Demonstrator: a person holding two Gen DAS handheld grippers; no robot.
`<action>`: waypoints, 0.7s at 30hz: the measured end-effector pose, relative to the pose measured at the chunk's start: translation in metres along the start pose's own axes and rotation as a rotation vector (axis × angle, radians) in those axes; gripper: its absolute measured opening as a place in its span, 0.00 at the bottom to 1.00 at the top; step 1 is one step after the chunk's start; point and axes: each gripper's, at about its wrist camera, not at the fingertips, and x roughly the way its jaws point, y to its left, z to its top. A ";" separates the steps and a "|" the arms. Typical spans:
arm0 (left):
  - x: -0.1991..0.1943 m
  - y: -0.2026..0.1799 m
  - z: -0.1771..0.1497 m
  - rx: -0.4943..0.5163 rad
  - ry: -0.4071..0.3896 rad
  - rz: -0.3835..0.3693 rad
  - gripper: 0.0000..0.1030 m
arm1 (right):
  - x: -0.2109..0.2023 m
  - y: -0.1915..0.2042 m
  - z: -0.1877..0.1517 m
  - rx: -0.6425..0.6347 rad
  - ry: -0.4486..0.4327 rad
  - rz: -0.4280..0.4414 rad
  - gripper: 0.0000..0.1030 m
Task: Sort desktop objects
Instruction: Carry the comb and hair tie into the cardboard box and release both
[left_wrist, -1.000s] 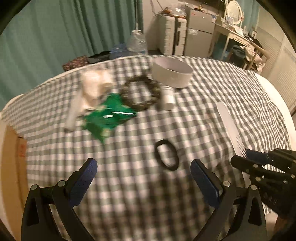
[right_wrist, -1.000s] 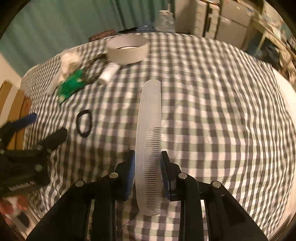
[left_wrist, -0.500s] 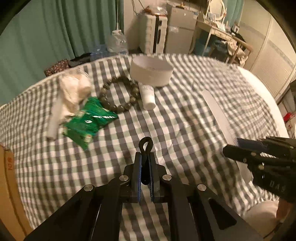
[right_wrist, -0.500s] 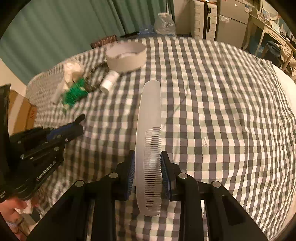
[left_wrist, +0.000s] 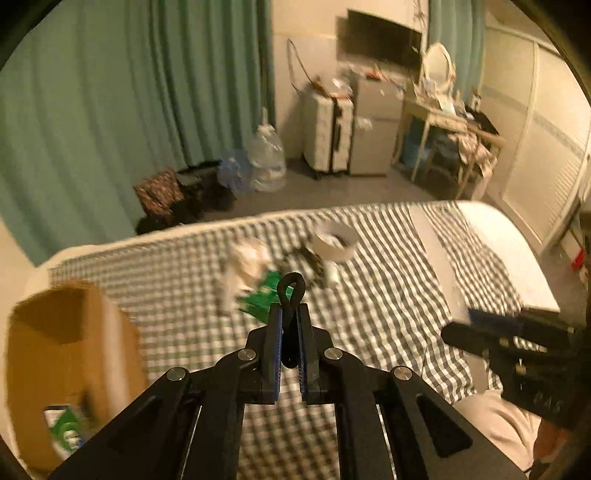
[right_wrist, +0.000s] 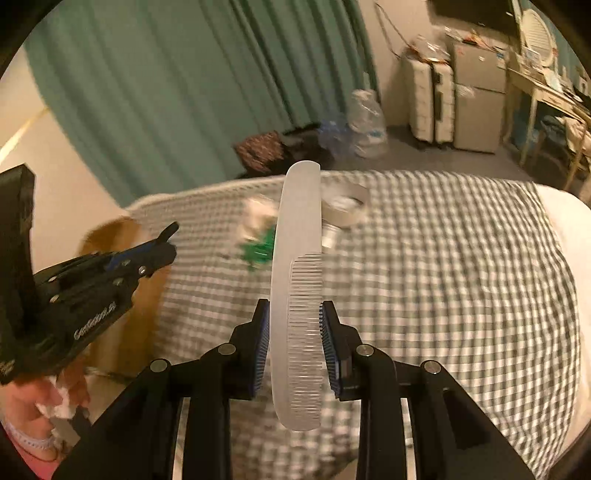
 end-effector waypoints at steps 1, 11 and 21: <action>-0.014 0.009 0.000 -0.007 -0.021 0.018 0.07 | -0.007 0.014 0.001 -0.013 -0.008 0.025 0.26; -0.093 0.121 -0.032 -0.122 -0.089 0.167 0.07 | -0.008 0.173 0.003 -0.258 -0.005 0.134 0.26; -0.081 0.232 -0.102 -0.246 0.026 0.276 0.07 | 0.069 0.300 0.001 -0.426 0.113 0.248 0.26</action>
